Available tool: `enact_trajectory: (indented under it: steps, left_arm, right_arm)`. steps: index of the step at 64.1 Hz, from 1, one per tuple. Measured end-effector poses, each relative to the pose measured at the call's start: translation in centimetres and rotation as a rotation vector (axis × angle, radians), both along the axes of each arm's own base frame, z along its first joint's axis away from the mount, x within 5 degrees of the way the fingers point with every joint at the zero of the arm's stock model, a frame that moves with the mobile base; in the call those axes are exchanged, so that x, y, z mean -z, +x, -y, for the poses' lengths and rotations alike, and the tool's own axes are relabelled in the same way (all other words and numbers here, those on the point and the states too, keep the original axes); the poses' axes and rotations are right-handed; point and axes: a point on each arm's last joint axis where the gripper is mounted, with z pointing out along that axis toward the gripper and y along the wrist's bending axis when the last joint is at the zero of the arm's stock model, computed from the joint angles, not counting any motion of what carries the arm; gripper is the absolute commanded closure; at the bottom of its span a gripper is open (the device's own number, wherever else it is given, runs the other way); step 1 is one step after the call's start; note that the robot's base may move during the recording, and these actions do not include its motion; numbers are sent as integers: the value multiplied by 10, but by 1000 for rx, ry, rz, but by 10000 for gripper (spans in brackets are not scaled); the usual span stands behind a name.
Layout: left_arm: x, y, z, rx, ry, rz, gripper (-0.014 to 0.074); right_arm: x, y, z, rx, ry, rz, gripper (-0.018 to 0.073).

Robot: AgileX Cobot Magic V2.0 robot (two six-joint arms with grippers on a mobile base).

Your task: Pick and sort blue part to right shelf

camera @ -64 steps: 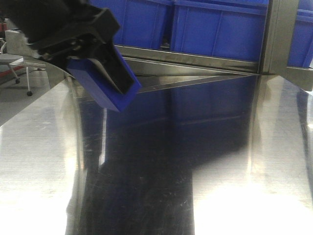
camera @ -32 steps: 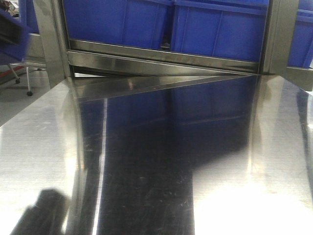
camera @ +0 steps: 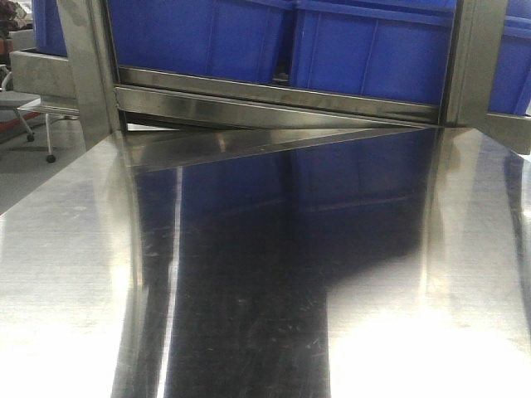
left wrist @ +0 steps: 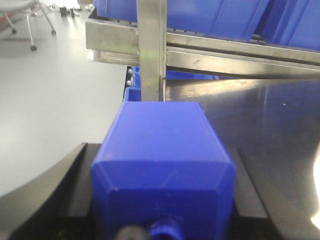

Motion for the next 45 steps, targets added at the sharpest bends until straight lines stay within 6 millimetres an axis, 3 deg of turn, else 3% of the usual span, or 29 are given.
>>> enact_trajectory:
  steps: [28,45]
  left_arm:
    - [-13,-46,-2,-24,-21,167,202]
    - [-14,-53,-4,-53,-70,189,202]
  right_arm:
    - [0,0,0,0,0,0,155]
    - [0,0,0,0,0,0,155]
